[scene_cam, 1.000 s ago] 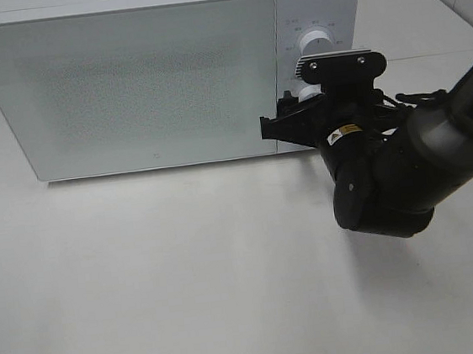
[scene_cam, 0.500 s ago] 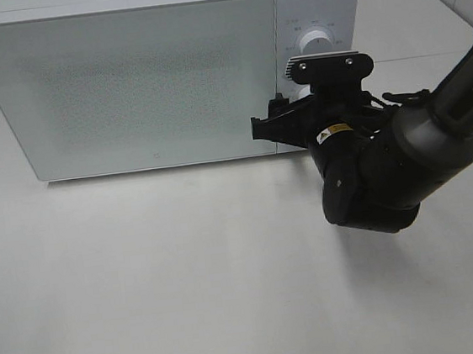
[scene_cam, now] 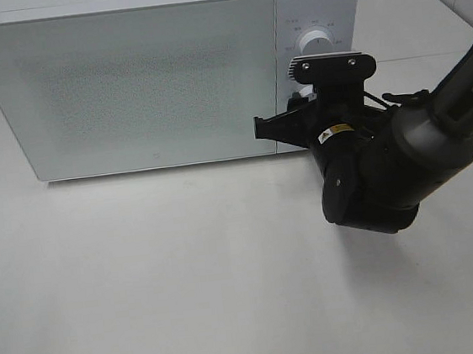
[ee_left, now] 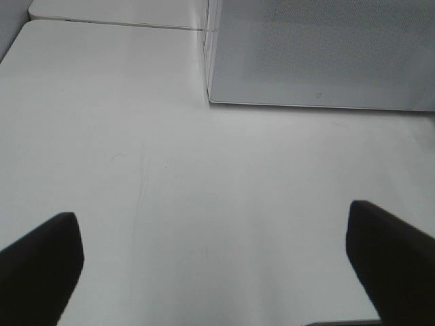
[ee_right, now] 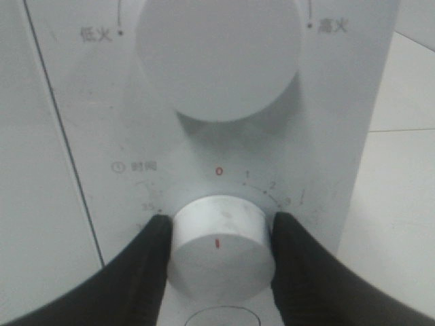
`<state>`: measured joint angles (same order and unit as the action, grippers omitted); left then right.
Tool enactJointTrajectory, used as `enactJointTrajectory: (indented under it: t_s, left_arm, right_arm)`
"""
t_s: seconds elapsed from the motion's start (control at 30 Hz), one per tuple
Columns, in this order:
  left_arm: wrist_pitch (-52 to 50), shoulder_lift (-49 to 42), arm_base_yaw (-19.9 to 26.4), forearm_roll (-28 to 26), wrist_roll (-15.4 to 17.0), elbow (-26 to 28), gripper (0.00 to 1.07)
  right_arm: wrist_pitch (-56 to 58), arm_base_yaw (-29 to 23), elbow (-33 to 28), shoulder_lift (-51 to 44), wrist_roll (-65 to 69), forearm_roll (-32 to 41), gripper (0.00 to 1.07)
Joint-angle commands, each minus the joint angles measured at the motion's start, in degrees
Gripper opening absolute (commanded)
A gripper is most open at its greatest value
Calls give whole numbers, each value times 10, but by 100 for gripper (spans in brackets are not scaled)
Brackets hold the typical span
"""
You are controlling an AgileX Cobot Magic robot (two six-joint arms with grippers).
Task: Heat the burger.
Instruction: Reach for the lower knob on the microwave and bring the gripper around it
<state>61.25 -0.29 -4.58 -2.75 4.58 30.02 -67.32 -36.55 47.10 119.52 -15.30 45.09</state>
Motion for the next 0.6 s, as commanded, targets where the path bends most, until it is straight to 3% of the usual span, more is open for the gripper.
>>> enactJointTrajectory:
  t_s: [0.03,0.4,0.6]
  left_arm:
    - [1,-13,2,-5,-2,-2,100]
    - [1,-13,2,-5,-2,-2,100]
    - [1,-13,2,-5,-2,-2,100]
  right_arm:
    - [-45,11,18,-1,1,-11,3]
    - [-49,11,18,-1,56,-22,4]
    - [-23,11,18,-1,244,-62,4]
